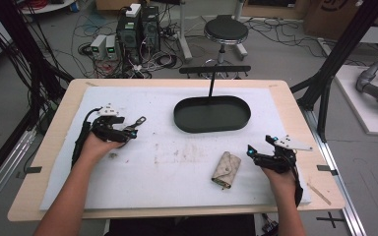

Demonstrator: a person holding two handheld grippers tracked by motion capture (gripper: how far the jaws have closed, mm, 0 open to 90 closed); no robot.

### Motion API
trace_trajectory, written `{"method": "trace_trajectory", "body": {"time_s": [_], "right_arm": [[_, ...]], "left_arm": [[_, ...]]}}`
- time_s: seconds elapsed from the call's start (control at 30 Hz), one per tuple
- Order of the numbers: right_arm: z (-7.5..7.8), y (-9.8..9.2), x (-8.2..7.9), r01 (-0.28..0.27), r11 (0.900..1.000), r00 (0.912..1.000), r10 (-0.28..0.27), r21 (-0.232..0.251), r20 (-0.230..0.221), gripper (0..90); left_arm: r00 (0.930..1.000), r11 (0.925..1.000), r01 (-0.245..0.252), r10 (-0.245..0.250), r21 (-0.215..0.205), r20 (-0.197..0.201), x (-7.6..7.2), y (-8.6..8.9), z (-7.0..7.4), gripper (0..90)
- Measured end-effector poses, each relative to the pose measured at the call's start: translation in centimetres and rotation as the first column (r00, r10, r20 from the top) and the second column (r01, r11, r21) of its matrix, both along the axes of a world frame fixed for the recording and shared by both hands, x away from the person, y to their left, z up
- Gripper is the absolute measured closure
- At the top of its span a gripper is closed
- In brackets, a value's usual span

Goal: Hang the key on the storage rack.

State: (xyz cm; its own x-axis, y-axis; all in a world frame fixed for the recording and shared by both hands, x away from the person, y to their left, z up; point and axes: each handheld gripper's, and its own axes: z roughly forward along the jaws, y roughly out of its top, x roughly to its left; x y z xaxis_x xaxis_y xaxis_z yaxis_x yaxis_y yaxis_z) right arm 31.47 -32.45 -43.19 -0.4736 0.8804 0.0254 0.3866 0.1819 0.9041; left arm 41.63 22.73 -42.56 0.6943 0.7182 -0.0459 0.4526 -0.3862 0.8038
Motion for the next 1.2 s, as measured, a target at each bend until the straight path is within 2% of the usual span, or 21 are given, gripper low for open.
{"method": "trace_trajectory", "body": {"time_s": [0.17, 0.33, 0.4, 0.47, 0.57, 0.6, 0.67, 0.8, 0.9, 1.07, 1.13, 1.2], "right_arm": [[0.0, 0.0, -0.1, 0.002, 1.000, 1.0000, -0.002, -0.004, 0.002, 16.4], [0.0, 0.1, 0.0, -0.003, 1.000, 1.0000, 0.003, -0.006, 0.005, 16.4], [0.0, 0.2, -0.1, -0.004, 1.000, 1.0000, 0.004, -0.002, 0.000, 16.4], [0.0, 0.2, 0.0, -0.005, 1.000, 1.0000, 0.005, -0.012, 0.002, 16.4], [-0.1, 0.1, -0.1, -0.008, 1.000, 1.0000, 0.008, -0.017, 0.005, 16.4], [-0.1, 0.1, -0.1, -0.010, 1.000, 0.9999, 0.010, -0.022, 0.006, 16.4], [-0.1, 0.1, -0.1, -0.009, 1.000, 1.0000, 0.009, -0.021, 0.005, 16.4], [-0.2, 0.1, -0.1, -0.012, 0.999, 0.9999, 0.012, -0.037, 0.004, 16.4], [-0.2, 0.0, -0.2, -0.007, 0.999, 1.0000, 0.008, -0.039, 0.003, 16.4], [-0.2, 0.0, -0.3, -0.002, 0.999, 1.0000, 0.002, -0.038, 0.005, 16.4], [-0.2, 0.0, -0.4, 0.000, 0.999, 1.0000, 0.000, -0.039, 0.005, 16.4], [-0.2, 0.0, -0.4, -0.003, 0.999, 1.0000, 0.003, -0.038, 0.006, 16.4]], "left_arm": [[0.9996, 0.9999, -0.011, 0.012, 0.004, -0.027, 1.4, -0.6, -0.6, 16.5], [0.9980, 0.9972, -0.025, 0.029, 0.071, -0.056, 2.9, -1.5, -0.8, 16.8], [0.9982, 0.9968, -0.029, 0.033, 0.074, -0.051, 3.1, -1.6, -0.8, 18.8], [0.9953, 0.9958, -0.052, 0.058, 0.075, -0.077, 3.4, -1.7, -1.3, 24.7], [0.9920, 0.9926, -0.064, 0.075, 0.103, -0.101, 3.6, -1.8, -1.9, 30.2], [0.9925, 0.9925, -0.064, 0.074, 0.105, -0.097, 3.6, -1.8, -1.9, 30.7], [0.9930, 0.9876, -0.075, 0.086, 0.138, -0.081, 3.6, -1.9, -1.8, 35.9], [0.9938, 0.9880, -0.072, 0.083, 0.136, -0.074, 3.4, -2.0, -1.8, 43.3], [0.9954, 0.9885, -0.056, 0.066, 0.140, -0.070, 3.0, -2.2, -1.7, 54.8], [0.9956, 0.9890, -0.042, 0.053, 0.142, -0.077, 2.7, -2.6, -1.6, 67.5], [0.9957, 0.9895, -0.035, 0.046, 0.140, -0.081, 2.6, -2.6, -1.5, 75.1], [0.9964, 0.9880, -0.026, 0.038, 0.152, -0.076, 2.6, -2.7, -1.5, 79.2]]}}
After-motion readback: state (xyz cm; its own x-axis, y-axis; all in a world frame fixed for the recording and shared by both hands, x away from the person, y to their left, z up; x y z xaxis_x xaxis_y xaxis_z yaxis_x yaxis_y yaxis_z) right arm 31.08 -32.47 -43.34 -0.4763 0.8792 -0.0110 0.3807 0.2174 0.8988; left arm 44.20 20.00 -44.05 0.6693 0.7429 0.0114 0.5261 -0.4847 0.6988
